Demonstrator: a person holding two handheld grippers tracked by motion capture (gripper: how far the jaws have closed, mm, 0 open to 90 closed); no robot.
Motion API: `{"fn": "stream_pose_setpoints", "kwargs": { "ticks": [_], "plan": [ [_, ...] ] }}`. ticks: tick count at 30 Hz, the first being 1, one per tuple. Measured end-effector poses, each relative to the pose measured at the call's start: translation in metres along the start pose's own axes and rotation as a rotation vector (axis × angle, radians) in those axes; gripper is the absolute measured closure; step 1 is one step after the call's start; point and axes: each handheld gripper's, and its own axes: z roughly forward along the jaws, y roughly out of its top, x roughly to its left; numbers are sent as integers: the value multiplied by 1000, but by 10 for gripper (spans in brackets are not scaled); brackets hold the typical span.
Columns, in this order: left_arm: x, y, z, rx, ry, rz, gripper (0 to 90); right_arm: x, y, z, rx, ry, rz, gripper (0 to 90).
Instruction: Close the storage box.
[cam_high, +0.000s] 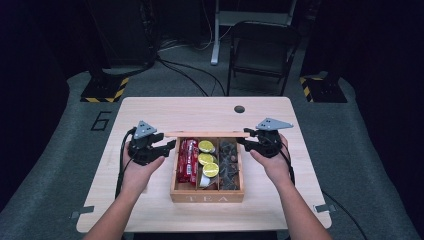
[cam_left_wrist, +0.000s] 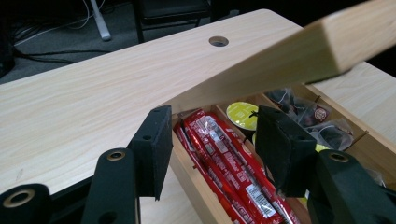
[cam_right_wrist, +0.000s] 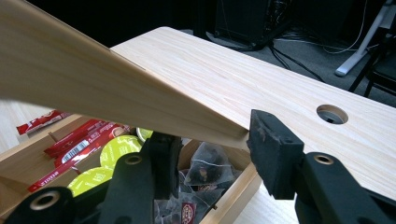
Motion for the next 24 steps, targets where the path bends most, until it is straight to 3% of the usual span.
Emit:
{"fn": "stream_pose_setpoints", "kwargs": {
  "ticks": [6,10,24],
  "plan": [
    [-6,8,-3,-25,3,25,472,0,0,0,-1,0,-3,540],
    [-10,12,-7,-39,-4,35,554,0,-1,0,-1,5,-6,538],
    [-9,13,-6,-39,0,42,556,0,-3,-9,-7,35,42,539]
  ]
}}
